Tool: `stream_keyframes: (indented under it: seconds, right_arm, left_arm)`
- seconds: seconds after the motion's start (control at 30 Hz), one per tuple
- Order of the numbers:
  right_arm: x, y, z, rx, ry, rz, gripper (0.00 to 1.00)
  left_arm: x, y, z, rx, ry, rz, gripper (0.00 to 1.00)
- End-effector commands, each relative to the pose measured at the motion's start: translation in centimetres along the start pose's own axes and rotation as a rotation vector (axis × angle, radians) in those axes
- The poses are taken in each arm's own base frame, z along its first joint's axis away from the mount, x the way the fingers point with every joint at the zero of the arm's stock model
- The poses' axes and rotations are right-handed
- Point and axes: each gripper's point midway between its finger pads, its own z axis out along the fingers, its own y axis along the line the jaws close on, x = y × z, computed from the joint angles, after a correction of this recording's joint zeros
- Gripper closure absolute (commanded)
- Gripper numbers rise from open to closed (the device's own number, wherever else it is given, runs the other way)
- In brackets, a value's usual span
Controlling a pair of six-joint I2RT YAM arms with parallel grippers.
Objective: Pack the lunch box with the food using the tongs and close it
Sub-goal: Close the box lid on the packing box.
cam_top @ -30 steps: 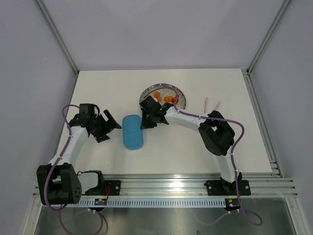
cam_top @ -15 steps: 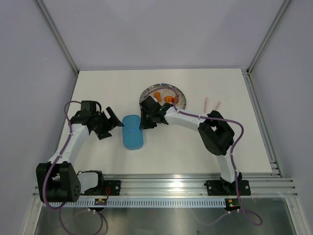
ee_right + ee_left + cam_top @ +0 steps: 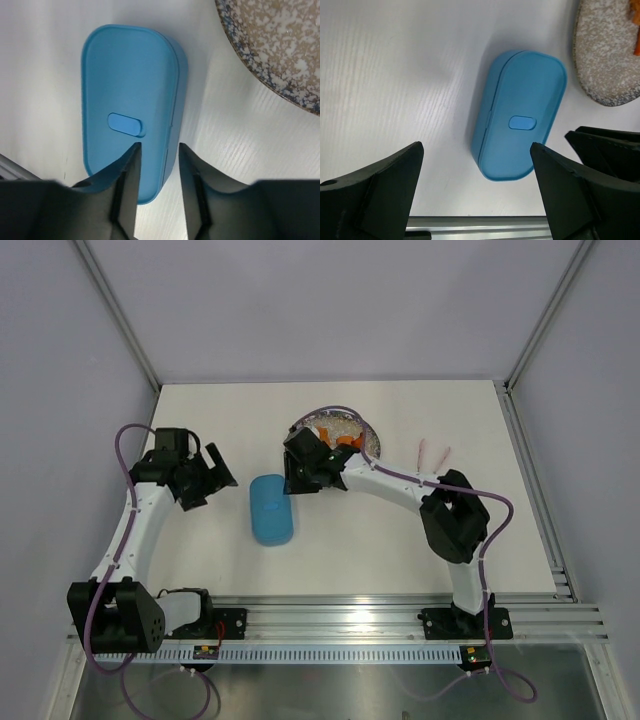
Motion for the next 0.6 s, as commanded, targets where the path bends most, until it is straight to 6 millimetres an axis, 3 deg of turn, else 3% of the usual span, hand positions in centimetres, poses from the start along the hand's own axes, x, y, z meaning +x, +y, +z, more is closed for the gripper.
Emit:
stream_keyframes:
  seconds: [0.0,0.03,0.23,0.27,0.37,0.5,0.57]
  right_arm:
    - [-2.6,3.1,-1.9,-0.051,-0.074,-0.064,0.61]
    - [-2.3,3.1,-1.2,-0.046,-0.061,-0.073,0.70]
    - [-2.8,4.8,0.2,-0.068,-0.039,-0.092,0.93]
    - [-3.6,5.7,0.0,-0.089,-0.052,-0.096,0.94]
    - [-3.4,5.9,1.8,-0.081,-0.027,-0.097,0.96]
    - [0.1,3.1,6.6,0.011,0.085,-0.100,0.99]
    - [1.3,2.1,7.5,0.041,0.125,-0.093,1.00]
  left_arm:
    - [-0.7,1.0,-1.3,-0.061,-0.048,0.026,0.07]
    - [-0.5,1.1,-1.4,-0.066,-0.050,0.026,0.07]
    - [-0.7,1.1,-3.1,-0.068,-0.087,0.015,0.06]
    - [-0.8,1.0,-3.4,-0.065,-0.096,0.014,0.06]
    - [-0.7,1.4,-3.8,-0.076,-0.112,0.014,0.06]
    - [0.3,2.0,-4.1,-0.072,-0.091,0.001,0.06]
    - [0.5,2.1,-4.3,-0.066,-0.095,-0.001,0.06]
